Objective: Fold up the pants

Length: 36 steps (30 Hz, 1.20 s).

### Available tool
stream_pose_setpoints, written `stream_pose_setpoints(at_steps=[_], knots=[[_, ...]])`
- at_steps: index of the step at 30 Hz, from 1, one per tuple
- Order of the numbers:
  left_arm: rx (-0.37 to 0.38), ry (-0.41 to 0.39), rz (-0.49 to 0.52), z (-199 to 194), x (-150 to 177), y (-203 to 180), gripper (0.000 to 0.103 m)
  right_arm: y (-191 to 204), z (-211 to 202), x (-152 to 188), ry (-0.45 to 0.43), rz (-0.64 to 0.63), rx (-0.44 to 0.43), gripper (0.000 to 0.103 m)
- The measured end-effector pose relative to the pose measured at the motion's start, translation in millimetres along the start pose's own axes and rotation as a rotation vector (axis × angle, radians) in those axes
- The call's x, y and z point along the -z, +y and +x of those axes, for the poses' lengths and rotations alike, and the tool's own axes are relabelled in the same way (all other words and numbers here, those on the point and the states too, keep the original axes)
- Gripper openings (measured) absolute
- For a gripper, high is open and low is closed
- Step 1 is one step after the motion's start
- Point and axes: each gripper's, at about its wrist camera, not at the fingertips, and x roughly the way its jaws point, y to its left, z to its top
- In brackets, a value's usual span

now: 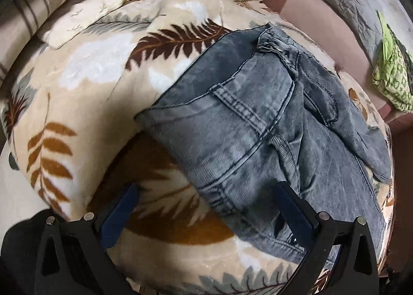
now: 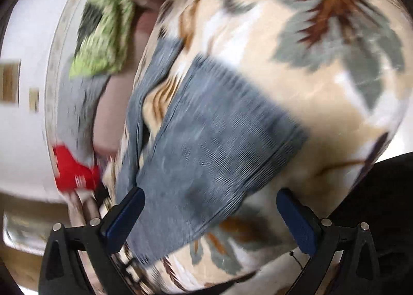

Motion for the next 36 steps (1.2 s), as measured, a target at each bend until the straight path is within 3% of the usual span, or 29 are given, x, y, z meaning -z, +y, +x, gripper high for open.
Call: stream_pose_setpoints(at_steps=[4, 6, 7, 9, 11, 12, 14, 16, 17, 18, 21, 24, 26, 29, 31, 33, 34, 35, 36], knots=[[0.096, -0.032, -0.074, -2, -12, 13, 0.102, -3, -7, -14, -0.034, 0.024, -0.022, 0.097], [0.133, -0.037, -0.123, -1, -19, 22, 0.096, 3, -9, -18, -0.045, 0.02, -0.005, 0.08], [0.142, -0.037, -0.14, -1, -22, 27, 0.09, 4, -9, -19, -0.048, 0.013, -0.001, 0.074], [0.14, -0.041, -0.162, 0, -26, 34, 0.077, 5, -6, -23, -0.044, 0.004, 0.013, 0.049], [0.135, -0.039, -0.173, 0, -28, 35, 0.052, 8, -2, -26, -0.033, -0.013, 0.022, 0.047], [0.135, -0.036, -0.177, 1, -28, 36, 0.047, 8, 1, -26, -0.031, -0.025, 0.033, 0.047], [0.139, -0.025, -0.194, 1, -28, 42, 0.024, 6, 4, -28, -0.028, -0.039, 0.04, 0.045], [0.13, -0.014, -0.192, 5, -33, 38, 0.009, 10, 6, -29, -0.03, -0.071, 0.054, 0.041], [0.116, -0.015, -0.176, 4, -32, 35, 0.005, 14, 6, -30, -0.028, -0.089, 0.061, 0.034], [0.101, -0.025, -0.162, -1, -30, 32, 0.004, 18, 7, -32, -0.025, -0.11, 0.067, 0.027], [0.074, -0.081, -0.142, -18, -29, 24, 0.003, 36, 5, -36, -0.036, -0.185, 0.099, 0.02], [0.059, -0.197, -0.139, -54, -19, 18, 0.003, 64, -7, -45, -0.089, -0.289, 0.12, 0.017], [0.054, -0.233, -0.139, -71, -2, 19, 0.003, 81, -22, -45, -0.144, -0.368, 0.14, 0.016], [0.026, -0.186, -0.115, -61, 24, 18, 0.003, 82, -36, -46, -0.216, -0.439, 0.224, 0.017], [-0.036, -0.092, -0.076, -36, 35, 20, 0.005, 58, -22, -53, -0.142, -0.388, 0.281, 0.02], [-0.03, -0.073, -0.099, -32, 37, 29, 0.01, 26, -2, -58, 0.005, -0.312, 0.365, 0.028], [-0.032, -0.087, -0.109, -39, 35, 31, 0.024, 24, -8, -59, -0.009, -0.298, 0.337, 0.031], [-0.046, -0.103, -0.108, -46, 31, 31, 0.037, 30, -17, -60, -0.046, -0.316, 0.34, 0.056], [-0.057, -0.129, -0.106, -54, 27, 30, 0.042, 40, -29, -61, -0.108, -0.352, 0.382, 0.074]])
